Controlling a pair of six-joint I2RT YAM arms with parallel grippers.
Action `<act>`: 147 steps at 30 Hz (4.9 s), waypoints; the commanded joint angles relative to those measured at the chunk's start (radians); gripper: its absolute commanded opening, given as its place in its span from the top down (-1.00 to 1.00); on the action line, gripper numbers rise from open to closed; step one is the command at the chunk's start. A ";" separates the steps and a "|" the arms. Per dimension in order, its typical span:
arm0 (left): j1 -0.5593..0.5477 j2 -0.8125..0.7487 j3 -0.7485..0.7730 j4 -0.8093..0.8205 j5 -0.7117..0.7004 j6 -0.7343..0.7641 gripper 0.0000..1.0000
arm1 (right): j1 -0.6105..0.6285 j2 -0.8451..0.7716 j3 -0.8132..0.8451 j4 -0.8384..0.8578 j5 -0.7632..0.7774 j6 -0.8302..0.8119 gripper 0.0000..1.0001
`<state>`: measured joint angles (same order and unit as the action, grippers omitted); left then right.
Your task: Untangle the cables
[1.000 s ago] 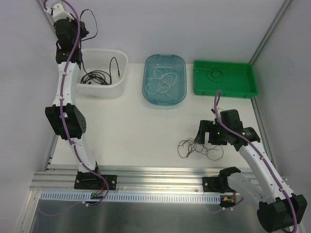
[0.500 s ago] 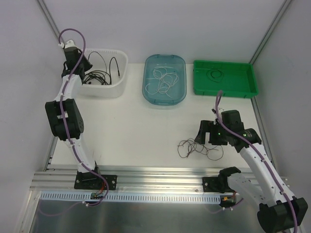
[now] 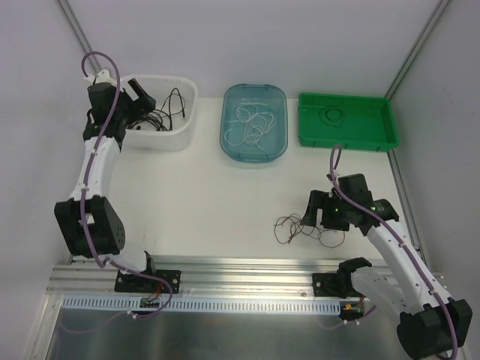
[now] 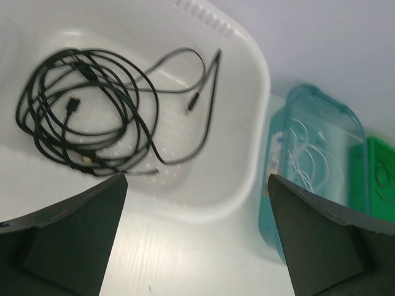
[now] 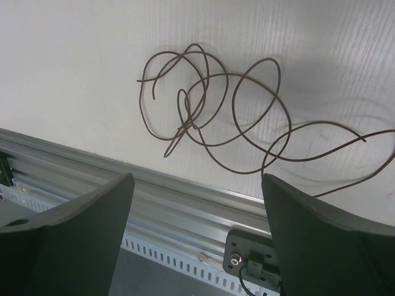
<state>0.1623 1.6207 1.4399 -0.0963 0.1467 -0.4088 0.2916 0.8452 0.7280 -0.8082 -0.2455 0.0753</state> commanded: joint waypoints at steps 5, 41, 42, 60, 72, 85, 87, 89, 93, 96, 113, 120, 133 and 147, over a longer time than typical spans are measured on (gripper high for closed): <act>-0.281 -0.440 -0.401 -0.055 0.005 -0.094 -0.98 | 0.047 0.022 -0.087 0.093 0.135 0.121 -0.55; -0.906 -0.915 -1.023 -0.160 -0.084 -0.475 -0.98 | 0.793 0.446 0.450 0.156 0.410 0.098 0.96; -0.906 -0.918 -1.007 -0.160 -0.069 -0.470 -0.98 | 0.791 0.445 0.438 0.168 0.404 0.103 0.96; -0.908 -0.892 -0.966 -0.005 0.057 -0.401 -0.91 | 0.796 0.330 0.321 0.391 0.278 0.167 0.98; -0.909 -0.812 -0.937 0.067 0.091 -0.395 0.56 | 0.797 0.290 0.272 0.448 0.278 0.189 0.99; -0.863 -0.855 -0.761 -0.316 -0.346 -0.197 1.00 | 0.746 0.186 0.267 0.141 0.598 0.138 0.88; -0.822 -0.851 -0.724 -0.412 -0.424 -0.156 1.00 | 0.712 0.154 0.268 0.074 0.632 0.129 0.86; -0.739 -0.857 -0.691 -0.448 -0.443 -0.125 1.00 | 0.655 0.111 0.264 0.038 0.667 0.123 0.85; -0.600 -0.904 -0.645 -0.499 -0.473 -0.084 1.00 | 0.554 0.057 0.261 -0.029 0.692 0.124 0.85; -0.555 -0.914 -0.596 -0.542 -0.518 -0.039 1.00 | 0.474 0.040 0.248 -0.049 0.672 0.130 0.85; -0.532 -1.016 -0.379 -0.703 -0.604 0.076 1.00 | 0.369 0.203 0.169 -0.037 0.523 0.173 -0.25; -0.530 -1.041 -0.337 -0.707 -0.451 0.074 1.00 | 0.454 0.155 0.209 0.043 0.494 0.152 -0.33; -0.532 -1.056 -0.417 -0.707 -0.266 0.011 1.00 | 0.687 0.241 0.326 0.248 0.344 0.038 -0.39; -0.532 -1.094 -0.420 -0.717 -0.249 -0.013 1.00 | 0.844 0.801 0.544 0.546 0.238 -0.063 -0.33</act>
<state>-0.3779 0.5426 1.0225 -0.8135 -0.1261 -0.4053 1.1282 1.6005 1.1858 -0.3939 0.0090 0.0494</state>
